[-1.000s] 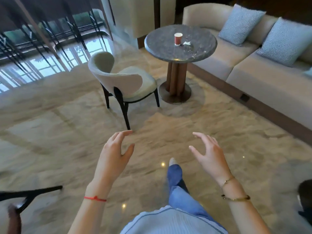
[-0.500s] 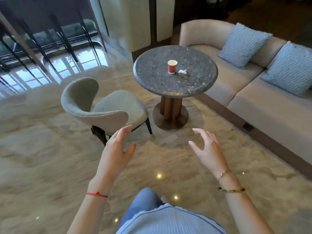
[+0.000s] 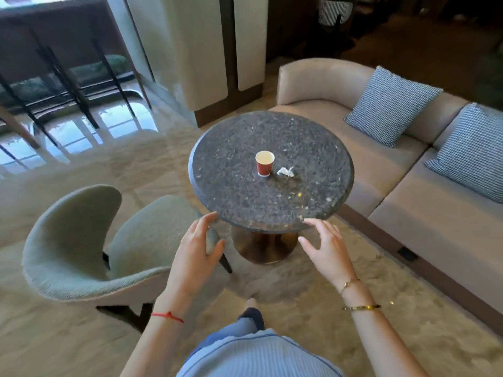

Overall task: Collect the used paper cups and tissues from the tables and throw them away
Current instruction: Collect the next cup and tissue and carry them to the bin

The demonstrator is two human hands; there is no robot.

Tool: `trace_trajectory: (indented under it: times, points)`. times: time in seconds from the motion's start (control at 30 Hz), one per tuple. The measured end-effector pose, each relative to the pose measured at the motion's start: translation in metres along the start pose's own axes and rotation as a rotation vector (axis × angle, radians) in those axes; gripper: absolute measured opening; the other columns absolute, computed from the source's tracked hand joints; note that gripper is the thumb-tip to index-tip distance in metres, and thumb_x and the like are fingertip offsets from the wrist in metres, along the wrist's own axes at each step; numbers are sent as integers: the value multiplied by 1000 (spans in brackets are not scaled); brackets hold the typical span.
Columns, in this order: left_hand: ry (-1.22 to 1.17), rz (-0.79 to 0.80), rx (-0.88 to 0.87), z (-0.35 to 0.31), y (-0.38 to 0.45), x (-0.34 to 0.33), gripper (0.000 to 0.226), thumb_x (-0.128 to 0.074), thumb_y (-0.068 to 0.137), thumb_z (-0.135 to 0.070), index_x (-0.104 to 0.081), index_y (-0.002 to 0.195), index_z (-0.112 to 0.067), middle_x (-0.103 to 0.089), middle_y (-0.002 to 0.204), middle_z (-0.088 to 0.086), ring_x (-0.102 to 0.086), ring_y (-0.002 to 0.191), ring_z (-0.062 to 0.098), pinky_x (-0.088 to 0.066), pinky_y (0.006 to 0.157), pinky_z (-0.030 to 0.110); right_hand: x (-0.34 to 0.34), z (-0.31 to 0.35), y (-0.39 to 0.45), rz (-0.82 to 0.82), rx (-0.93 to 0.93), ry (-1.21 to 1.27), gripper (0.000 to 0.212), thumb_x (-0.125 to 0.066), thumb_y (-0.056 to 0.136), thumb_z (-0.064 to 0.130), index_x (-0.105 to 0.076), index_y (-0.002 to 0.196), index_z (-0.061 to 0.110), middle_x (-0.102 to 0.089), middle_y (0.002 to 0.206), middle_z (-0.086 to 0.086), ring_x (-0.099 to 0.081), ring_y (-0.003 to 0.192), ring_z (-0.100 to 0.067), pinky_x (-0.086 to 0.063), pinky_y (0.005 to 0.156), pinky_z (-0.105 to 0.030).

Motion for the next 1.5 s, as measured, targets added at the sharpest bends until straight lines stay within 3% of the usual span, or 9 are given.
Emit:
trace_trajectory:
  times: [0.23, 0.3, 0.43, 0.57, 0.93, 1.13, 1.2, 1.4, 1.5]
  points:
    - [-22, 61, -20, 0, 164, -40, 70, -70, 84, -20, -34, 145, -17, -48, 136, 1, -49, 123, 17, -43, 102, 34, -21, -29, 155, 16, -55, -26, 40, -68, 85, 20, -58, 123, 14, -58, 122, -5, -48, 117, -24, -31, 98, -24]
    - [-12, 92, -1, 2, 202, -56, 74, -71, 84, -21, -32, 146, -15, -45, 139, 3, -47, 126, 20, -40, 105, 38, -31, -43, 193, 57, -62, -49, 42, -67, 85, 21, -57, 125, 14, -56, 124, -7, -47, 118, -26, -32, 101, -27]
    - [26, 150, 67, 6, 264, -99, 81, -72, 82, -23, -26, 148, -14, -38, 144, 4, -38, 133, 20, -31, 110, 30, -55, -76, 259, 152, -107, -75, 43, -66, 85, 23, -54, 126, 16, -53, 126, -8, -46, 117, -27, -34, 101, -32]
    - [62, 195, 195, 6, 307, -145, 90, -75, 79, -23, -21, 150, -15, -32, 148, 7, -36, 131, 26, -32, 109, 34, -80, -110, 313, 298, -119, -145, 43, -65, 85, 27, -53, 126, 20, -51, 127, -5, -42, 118, -26, -36, 103, -34]
    - [114, 217, 450, 1, 358, -209, 104, -77, 75, -22, -8, 153, -16, -17, 155, 7, -27, 138, 32, -28, 114, 45, -125, -158, 394, 586, -18, -160, 35, -60, 88, 17, -54, 121, 22, -50, 117, -5, -49, 108, -21, -47, 89, -33]
    - [157, 238, 483, 3, 379, -228, 102, -77, 76, -27, -11, 152, -18, -20, 154, 4, -33, 131, 30, -35, 108, 41, -140, -165, 410, 633, 58, -213, 11, -52, 92, 16, -57, 101, 20, -56, 105, -2, -50, 104, -20, -43, 75, -29]
    - [164, 242, 494, 3, 383, -234, 95, -76, 77, -31, -18, 151, -18, -26, 151, 3, -37, 128, 28, -39, 104, 41, -141, -167, 415, 640, 46, -200, 8, -51, 92, 15, -58, 96, 16, -60, 102, -4, -52, 102, -21, -44, 78, -29]
    - [77, 73, 541, 2, 377, -232, 78, -73, 77, -45, -35, 140, -21, -44, 139, 0, -46, 122, 21, -46, 96, 37, -123, -164, 420, 597, 7, -95, 6, -57, 89, 12, -60, 83, 12, -61, 90, -3, -57, 89, -21, -51, 73, -33]
    - [18, -48, 543, 1, 358, -220, 77, -75, 76, -37, -35, 140, -21, -45, 136, -3, -47, 122, 18, -44, 97, 32, -111, -156, 417, 597, 21, -43, 5, -59, 87, 12, -60, 82, 12, -62, 89, -1, -57, 86, -19, -53, 74, -34]
Point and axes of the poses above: each hand's wrist, its own y-axis towards the middle knuckle, its own x-axis out of the back of the hand, z = x × y, the point moved 1 cm from there along y, towards the middle knuckle
